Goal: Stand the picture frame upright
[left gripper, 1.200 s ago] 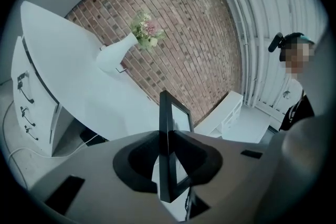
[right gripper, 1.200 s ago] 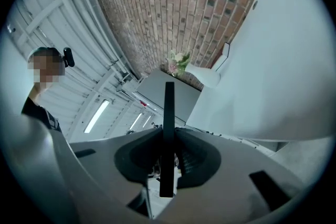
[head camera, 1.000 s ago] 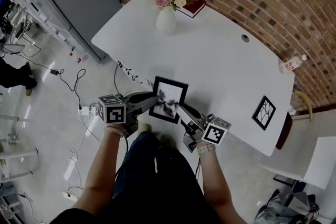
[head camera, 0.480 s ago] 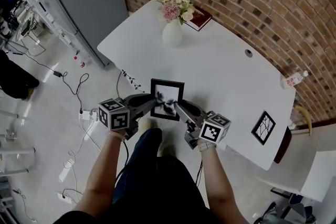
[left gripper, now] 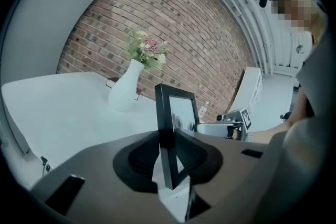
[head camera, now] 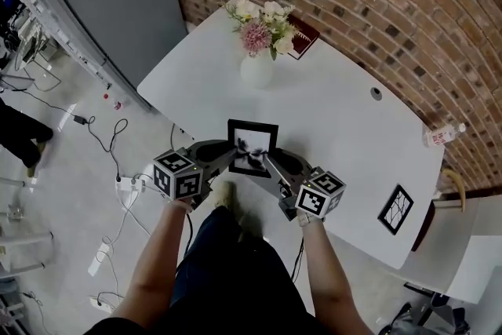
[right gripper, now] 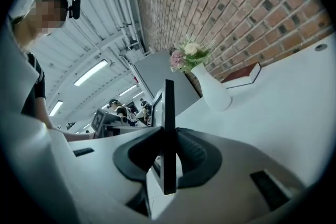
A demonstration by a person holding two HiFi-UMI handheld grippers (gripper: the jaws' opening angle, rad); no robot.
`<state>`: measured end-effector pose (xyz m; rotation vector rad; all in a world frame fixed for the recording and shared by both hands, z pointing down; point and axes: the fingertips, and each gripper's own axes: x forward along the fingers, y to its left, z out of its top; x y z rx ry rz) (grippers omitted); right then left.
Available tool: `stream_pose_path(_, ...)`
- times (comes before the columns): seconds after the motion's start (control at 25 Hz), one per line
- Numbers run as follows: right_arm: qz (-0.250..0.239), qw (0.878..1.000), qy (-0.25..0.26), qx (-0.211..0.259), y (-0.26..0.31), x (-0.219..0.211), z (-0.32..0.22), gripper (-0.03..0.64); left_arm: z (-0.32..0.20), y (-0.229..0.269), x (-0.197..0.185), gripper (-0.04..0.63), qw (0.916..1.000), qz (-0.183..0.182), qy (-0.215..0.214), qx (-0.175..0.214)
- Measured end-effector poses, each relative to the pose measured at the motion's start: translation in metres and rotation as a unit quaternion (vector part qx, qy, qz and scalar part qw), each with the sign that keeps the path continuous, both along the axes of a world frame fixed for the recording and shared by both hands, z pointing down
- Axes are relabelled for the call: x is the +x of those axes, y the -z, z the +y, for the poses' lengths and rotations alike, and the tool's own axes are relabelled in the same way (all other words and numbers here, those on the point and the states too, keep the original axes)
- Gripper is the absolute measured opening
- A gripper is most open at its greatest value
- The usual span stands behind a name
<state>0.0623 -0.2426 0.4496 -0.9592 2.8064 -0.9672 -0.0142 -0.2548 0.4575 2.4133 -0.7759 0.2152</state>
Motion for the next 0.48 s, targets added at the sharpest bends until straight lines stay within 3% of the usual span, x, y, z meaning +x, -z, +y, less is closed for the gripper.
stream_pose_path(0.48, 0.040, 0.998, -0.014, 0.037, -0.031, -0.012, -0.085, 0.092, -0.087, -0.027, -0.012, 0.094, 0.9985, -0.045, -0.009, 0.031)
